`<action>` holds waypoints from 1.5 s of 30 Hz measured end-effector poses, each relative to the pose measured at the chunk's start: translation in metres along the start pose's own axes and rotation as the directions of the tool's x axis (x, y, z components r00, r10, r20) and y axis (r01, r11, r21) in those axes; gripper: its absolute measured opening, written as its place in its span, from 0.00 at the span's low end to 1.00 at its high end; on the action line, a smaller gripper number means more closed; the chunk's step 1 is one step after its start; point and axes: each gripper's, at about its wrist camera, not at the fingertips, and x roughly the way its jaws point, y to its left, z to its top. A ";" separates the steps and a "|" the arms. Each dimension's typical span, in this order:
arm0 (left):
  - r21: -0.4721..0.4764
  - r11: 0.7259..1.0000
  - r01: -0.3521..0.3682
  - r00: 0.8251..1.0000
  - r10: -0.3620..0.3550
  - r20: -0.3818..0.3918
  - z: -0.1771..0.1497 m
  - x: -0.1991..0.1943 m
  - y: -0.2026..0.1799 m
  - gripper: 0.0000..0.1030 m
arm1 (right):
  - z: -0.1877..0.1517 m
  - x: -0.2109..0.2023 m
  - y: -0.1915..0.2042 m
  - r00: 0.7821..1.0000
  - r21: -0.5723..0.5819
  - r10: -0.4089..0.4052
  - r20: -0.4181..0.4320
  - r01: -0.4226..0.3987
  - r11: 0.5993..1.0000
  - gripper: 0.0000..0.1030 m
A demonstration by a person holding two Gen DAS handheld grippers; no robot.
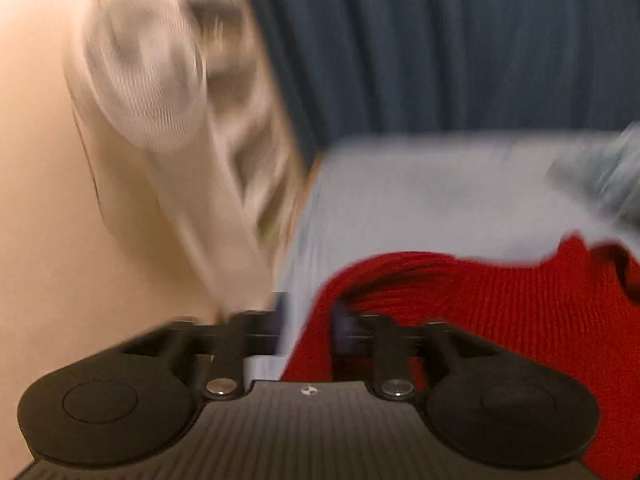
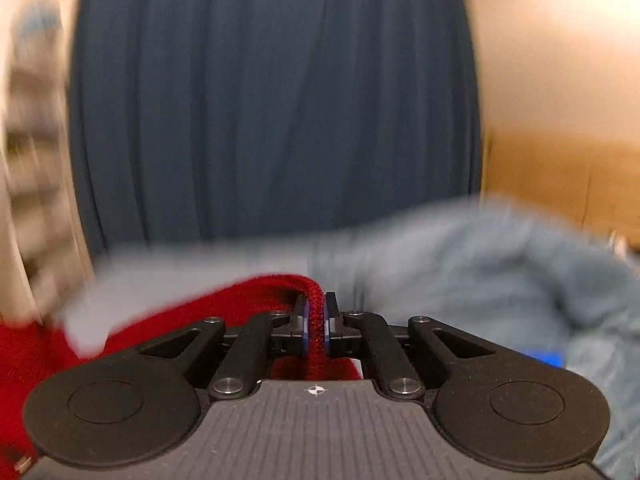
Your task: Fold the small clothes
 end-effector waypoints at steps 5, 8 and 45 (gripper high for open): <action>-0.067 0.997 0.042 0.973 -0.056 -0.223 -0.065 0.069 -0.017 0.84 | -0.088 0.104 0.013 0.926 0.025 -0.005 -0.378 0.016 1.000 0.35; -0.073 0.994 0.081 0.968 -0.096 -0.232 -0.105 0.063 0.004 0.88 | -0.143 0.085 0.002 0.898 0.047 0.072 -0.434 -0.057 0.997 0.47; -0.571 0.643 0.510 0.620 -0.735 -0.274 -0.116 -0.045 0.124 0.18 | -0.204 -0.092 0.308 0.650 0.017 0.653 -0.389 -0.703 0.711 0.72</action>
